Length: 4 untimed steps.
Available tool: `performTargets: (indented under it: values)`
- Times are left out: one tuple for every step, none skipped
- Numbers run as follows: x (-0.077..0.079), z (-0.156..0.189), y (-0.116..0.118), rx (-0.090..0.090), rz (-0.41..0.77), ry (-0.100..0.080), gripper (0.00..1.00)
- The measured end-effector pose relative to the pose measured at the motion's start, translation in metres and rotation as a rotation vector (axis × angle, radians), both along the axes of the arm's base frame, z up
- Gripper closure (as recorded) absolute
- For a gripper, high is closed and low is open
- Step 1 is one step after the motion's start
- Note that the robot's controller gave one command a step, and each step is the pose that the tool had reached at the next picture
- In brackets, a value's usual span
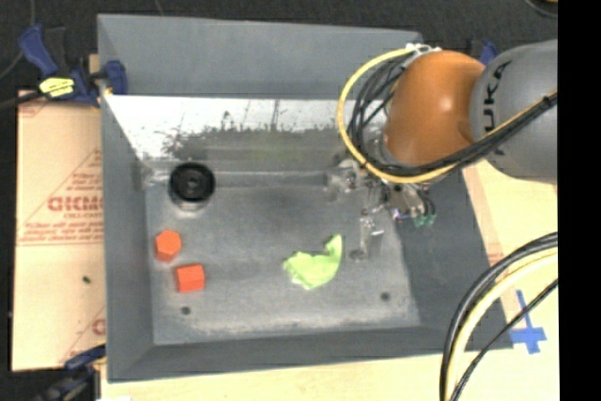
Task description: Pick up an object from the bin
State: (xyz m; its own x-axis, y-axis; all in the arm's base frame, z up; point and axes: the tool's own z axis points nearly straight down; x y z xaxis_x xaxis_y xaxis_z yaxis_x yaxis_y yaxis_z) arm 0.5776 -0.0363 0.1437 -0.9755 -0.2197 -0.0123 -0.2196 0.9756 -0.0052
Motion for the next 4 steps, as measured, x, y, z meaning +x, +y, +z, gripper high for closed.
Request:
performTargets:
  values:
    - [-0.036,-0.044,0.022,0.002,-0.001,0.012,0.0]
    - [-0.014,-0.074,0.029,-0.003,0.19,-0.005,0.0]
    - [-0.033,-0.072,0.028,0.002,0.072,0.008,1.0]
    - [-0.033,-0.072,0.028,0.002,0.073,0.008,1.0]
